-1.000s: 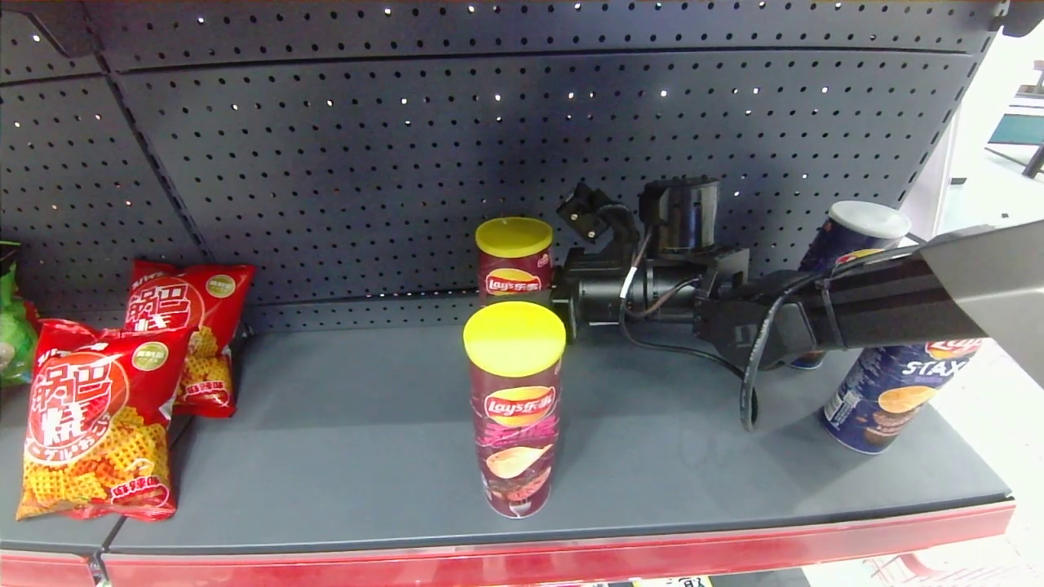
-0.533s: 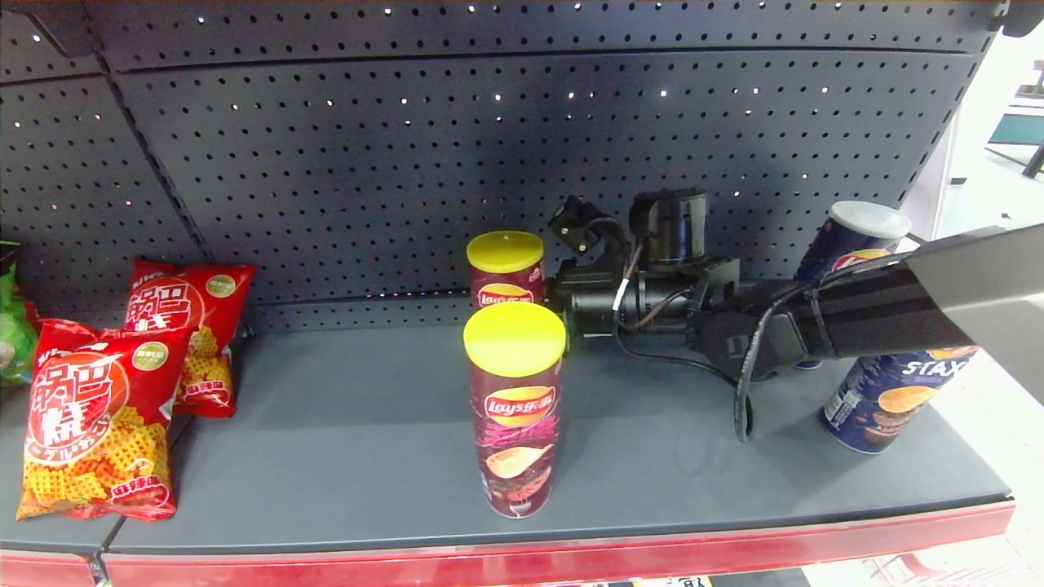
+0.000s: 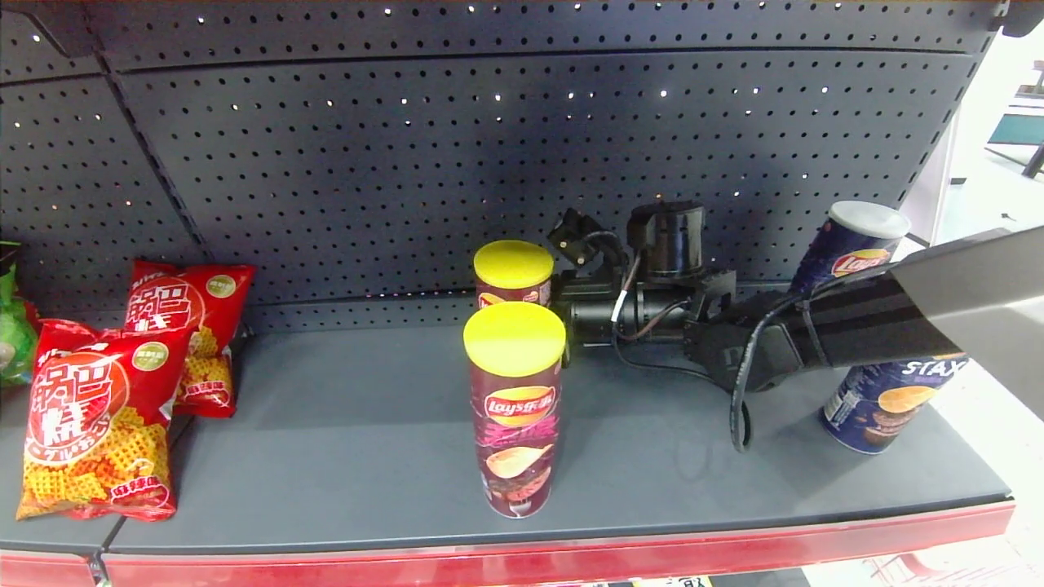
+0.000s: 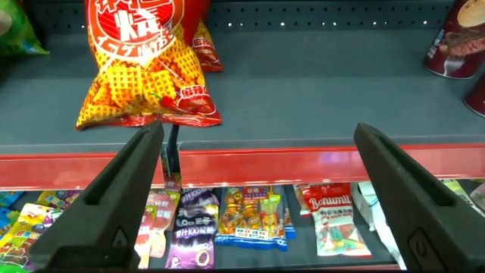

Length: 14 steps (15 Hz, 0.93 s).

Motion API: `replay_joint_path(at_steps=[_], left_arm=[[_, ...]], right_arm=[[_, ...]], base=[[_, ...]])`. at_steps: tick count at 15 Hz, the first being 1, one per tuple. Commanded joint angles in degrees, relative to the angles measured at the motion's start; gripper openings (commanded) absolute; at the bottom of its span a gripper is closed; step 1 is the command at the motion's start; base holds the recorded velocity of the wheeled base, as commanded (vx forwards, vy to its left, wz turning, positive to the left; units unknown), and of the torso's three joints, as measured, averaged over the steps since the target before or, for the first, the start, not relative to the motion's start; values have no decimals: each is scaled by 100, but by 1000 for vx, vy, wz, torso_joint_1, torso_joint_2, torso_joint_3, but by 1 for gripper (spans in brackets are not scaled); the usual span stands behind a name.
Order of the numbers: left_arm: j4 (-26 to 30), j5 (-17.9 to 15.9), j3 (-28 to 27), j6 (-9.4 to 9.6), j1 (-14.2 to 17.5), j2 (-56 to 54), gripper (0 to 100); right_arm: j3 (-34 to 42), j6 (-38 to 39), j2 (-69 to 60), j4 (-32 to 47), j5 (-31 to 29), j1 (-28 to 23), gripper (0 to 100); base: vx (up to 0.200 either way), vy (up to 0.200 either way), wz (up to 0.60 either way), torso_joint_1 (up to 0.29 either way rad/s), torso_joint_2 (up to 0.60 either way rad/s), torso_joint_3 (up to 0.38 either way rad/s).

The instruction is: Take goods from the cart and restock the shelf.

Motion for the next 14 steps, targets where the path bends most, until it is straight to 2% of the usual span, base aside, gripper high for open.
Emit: replay_joint_path(at_steps=[1, 8, 14], left_arm=[[-1, 2, 1, -2, -1, 11, 100], [-1, 2, 1, -2, -1, 11, 100], [-1, 11, 1, -2, -1, 11, 100]], right_arm=[[71, -4, -50, -1, -2, -42, 100], [651, -13, -366, -124, -2, -358, 100], [774, -21, -463, -212, -2, -384, 100]], base=[[0, 0, 0, 0, 0, 0], [0, 0, 0, 0, 0, 0], [0, 0, 0, 0, 0, 0]])
